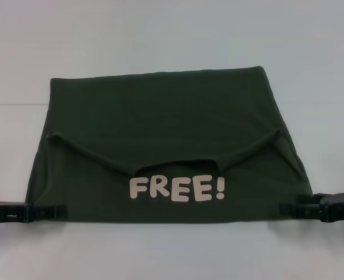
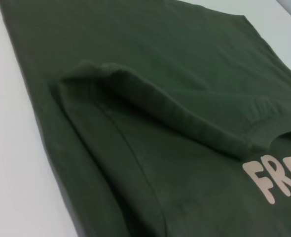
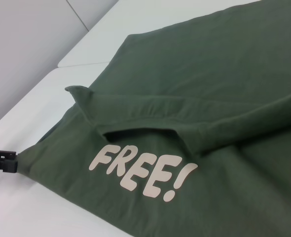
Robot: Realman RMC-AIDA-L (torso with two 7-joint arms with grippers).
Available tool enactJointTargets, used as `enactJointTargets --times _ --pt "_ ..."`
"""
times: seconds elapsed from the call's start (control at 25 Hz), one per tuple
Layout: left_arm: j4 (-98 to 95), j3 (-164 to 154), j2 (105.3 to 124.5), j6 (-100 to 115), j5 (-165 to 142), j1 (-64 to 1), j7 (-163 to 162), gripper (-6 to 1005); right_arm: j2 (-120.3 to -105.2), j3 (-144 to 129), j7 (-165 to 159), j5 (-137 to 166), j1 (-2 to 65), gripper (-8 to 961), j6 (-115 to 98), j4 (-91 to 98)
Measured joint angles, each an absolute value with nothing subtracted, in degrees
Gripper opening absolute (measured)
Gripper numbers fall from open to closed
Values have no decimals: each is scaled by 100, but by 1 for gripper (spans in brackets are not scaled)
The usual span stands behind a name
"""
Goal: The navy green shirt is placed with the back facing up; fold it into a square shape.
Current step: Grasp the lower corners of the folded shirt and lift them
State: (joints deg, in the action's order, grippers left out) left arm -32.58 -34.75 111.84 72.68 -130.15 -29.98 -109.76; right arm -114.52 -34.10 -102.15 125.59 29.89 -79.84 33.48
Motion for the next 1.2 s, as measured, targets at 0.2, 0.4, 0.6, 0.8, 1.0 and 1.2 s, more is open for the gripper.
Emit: enactJointTargets --times 0.2,0.4,0.6,0.8,1.0,1.2 --pt "-3260 -3474 11182 7270 -13016 -3020 -11021 838 -11452 -3410 -10214 12559 2993 921 -7980 3348" --pt "-3268 -3508 11207 7148 -13051 -3032 -11042 735 -11452 -3406 -10214 12559 2996 921 -7980 3348" --pt "-3305 -3677 11258 7048 -13067 -3041 -11163 631 -11452 -3397 -10216 12559 2997 921 -7980 3348" --pt "-3371 -3749 11326 6830 -13077 -3046 -11176 527 -11452 -3397 -10217 12559 3006 920 -7985 3360" --pt "-3374 -3753 11315 6827 -13078 -3054 -11173 358 -11452 -3378 -10219 12559 3006 920 -7990 3359" --pt "-3376 -3749 11303 6824 -13078 -3058 -11168 157 -11452 -3396 -10260 12558 3006 920 -7998 3368"
